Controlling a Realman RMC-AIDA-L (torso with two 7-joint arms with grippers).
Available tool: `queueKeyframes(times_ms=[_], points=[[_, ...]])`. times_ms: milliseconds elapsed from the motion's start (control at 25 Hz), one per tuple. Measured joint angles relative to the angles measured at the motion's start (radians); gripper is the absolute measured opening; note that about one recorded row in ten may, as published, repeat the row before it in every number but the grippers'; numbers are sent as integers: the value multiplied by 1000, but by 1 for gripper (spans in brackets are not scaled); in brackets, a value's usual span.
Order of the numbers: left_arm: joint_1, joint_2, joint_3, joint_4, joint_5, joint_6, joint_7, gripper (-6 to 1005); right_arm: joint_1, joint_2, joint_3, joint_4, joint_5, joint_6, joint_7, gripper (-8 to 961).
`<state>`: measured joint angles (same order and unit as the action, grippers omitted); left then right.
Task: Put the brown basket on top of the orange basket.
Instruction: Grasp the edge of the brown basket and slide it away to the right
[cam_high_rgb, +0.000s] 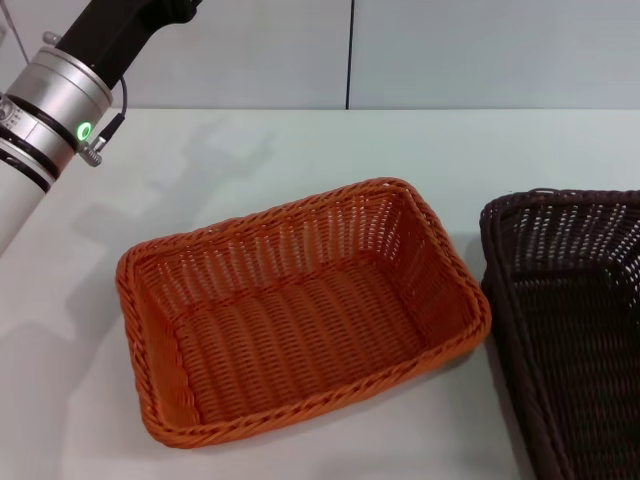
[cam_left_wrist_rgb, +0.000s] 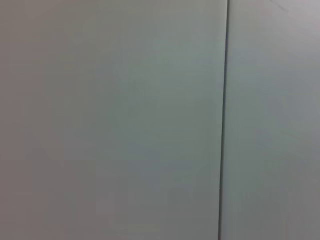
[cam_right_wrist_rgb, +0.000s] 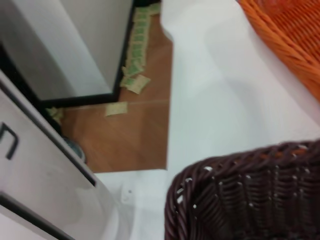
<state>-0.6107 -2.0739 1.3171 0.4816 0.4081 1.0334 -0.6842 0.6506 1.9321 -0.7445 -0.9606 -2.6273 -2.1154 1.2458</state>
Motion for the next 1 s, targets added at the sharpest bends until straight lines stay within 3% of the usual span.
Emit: queueKeyframes(times_ms=[480, 600, 720, 800, 840, 1000], points=[[-17, 5, -13, 8, -13, -23, 25, 859, 17, 52, -110, 4, 11, -53, -31, 633], [-18, 6, -16, 5, -14, -25, 27, 859, 21, 46, -99, 7, 22, -47, -32, 633], [-18, 7, -17, 2, -15, -25, 45, 859, 27, 24, -56, 6, 64, -32, -33, 633], [-15, 7, -18, 2, -15, -26, 49, 859, 32, 12, -2, 2, 95, -7, -33, 634], [-15, 7, -18, 2, -15, -26, 49, 859, 37, 7, 74, -7, 122, 46, -22, 634], [-10, 6, -18, 1, -15, -26, 50, 859, 52, 2, 164, -10, 132, 144, 14, 634]])
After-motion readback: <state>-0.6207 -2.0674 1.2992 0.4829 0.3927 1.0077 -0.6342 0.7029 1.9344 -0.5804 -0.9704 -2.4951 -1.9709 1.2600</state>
